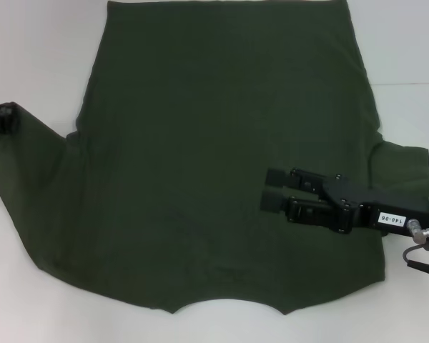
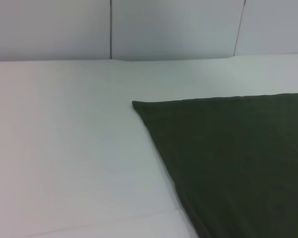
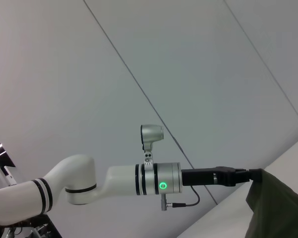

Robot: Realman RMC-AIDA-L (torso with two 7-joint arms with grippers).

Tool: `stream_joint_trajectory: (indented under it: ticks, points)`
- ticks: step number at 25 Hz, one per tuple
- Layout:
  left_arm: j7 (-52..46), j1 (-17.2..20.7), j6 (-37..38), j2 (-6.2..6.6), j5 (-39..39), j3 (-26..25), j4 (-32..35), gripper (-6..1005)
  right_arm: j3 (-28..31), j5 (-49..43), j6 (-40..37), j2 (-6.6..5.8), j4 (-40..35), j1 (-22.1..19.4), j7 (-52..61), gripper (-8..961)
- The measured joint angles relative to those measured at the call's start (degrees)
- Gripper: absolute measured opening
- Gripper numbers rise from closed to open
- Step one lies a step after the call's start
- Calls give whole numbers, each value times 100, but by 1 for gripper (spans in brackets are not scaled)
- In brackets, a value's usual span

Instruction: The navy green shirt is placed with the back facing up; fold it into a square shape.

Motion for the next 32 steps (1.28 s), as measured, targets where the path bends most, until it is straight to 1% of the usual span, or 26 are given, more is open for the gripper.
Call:
stream_joint_trajectory:
  ticks: [13,17,20,25,29,32]
  points:
    - [19,-10,-64,-1,-5,0,39,-1,-1,1,20,0,0,0,-8,849]
    - [7,11,51,-33,-10,0,145,-2,0,1,20,0,0,0,-10,849]
    - [-27,61,301,-64,-9,0,280,-2,-5,0,21,0,4,0,-10,849]
    - [-111,155,1020,-117,-5,0,567,-3,-14,0,24,0,8,0,-10,849]
    - [-338,235,1757,-170,-13,8,933,-2,-34,0,24,0,9,0,-10,849]
    - [-519,270,2171,-235,-45,9,1154,-2,-39,0,24,0,9,-6,-13,849]
